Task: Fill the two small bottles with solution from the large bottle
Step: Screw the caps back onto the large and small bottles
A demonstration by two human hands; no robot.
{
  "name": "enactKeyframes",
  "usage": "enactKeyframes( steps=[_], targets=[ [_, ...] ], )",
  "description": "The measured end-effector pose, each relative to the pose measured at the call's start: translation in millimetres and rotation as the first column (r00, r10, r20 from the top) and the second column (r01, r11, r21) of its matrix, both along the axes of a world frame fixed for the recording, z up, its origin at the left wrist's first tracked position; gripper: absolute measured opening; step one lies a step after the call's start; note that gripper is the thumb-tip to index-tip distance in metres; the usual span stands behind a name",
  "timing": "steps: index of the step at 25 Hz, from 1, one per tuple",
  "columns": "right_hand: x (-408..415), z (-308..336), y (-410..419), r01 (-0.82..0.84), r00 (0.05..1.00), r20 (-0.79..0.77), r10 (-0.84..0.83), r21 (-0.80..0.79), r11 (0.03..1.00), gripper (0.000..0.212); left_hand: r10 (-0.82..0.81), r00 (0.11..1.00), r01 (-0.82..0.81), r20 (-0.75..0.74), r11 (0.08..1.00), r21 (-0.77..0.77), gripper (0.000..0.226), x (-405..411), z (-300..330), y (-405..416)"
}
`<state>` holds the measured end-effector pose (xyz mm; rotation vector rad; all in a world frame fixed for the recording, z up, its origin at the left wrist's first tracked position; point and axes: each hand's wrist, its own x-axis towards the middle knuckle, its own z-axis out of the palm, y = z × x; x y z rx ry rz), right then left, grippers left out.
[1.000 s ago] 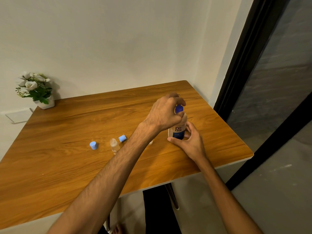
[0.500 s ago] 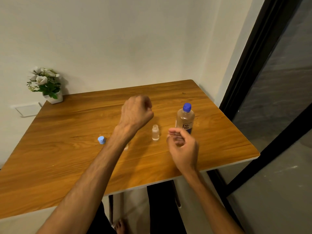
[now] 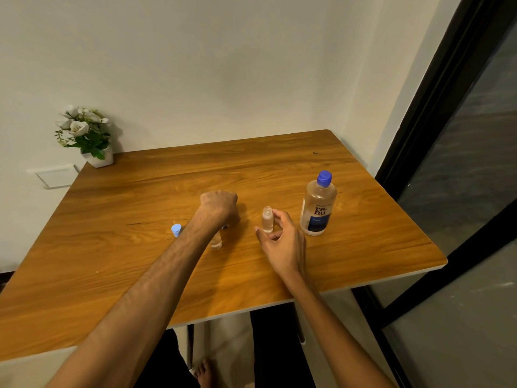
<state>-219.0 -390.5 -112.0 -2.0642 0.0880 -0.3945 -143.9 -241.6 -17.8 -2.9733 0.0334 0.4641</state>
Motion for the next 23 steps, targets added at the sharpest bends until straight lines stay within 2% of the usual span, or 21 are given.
enactKeyframes(
  steps=[2,4,6,7,8,9,14,18,23],
  targets=[
    [2,1,-1,-0.014,1.000,0.006,0.014,0.012,1.000,0.042,0.017,0.997,-0.008,0.074,0.993,-0.115,0.033,2,-2,2],
    [4,1,-4,-0.022,1.000,-0.006,0.022,0.035,0.999,0.039,0.081,0.971,0.016,0.224,0.916,-0.401,0.021,4,0,1],
    [4,-1,-6,-0.017,1.000,0.000,0.017,0.067,0.998,0.035,0.177,0.927,0.123,0.329,0.687,-0.716,0.015,-5,8,-8],
    [3,-1,-7,-0.016,1.000,0.009,0.015,0.081,0.997,0.033,0.190,0.922,0.171,0.336,0.579,-0.797,0.015,-13,12,-14],
    [1,0,-8,-0.017,1.000,0.021,0.016,0.090,0.996,0.032,0.180,0.924,0.205,0.337,0.512,-0.834,0.016,-20,13,-20],
    [-1,3,-9,-0.019,0.999,0.038,0.015,0.091,0.996,0.031,0.165,0.924,0.228,0.346,0.488,-0.842,0.017,-27,13,-25],
    [-10,10,-14,0.001,0.996,0.088,-0.011,0.120,0.993,0.027,0.196,0.874,0.306,0.445,0.489,-0.817,0.019,-41,-8,-27],
    [-11,1,-18,-0.032,0.999,0.038,0.028,0.102,0.994,0.034,0.078,0.860,0.368,0.505,0.591,-0.718,0.018,-50,-13,-30],
    [-16,-4,-19,-0.026,0.999,0.034,0.024,0.060,0.998,0.034,0.020,0.816,0.424,0.577,0.657,-0.623,0.022,-59,-26,-28]
  ],
)
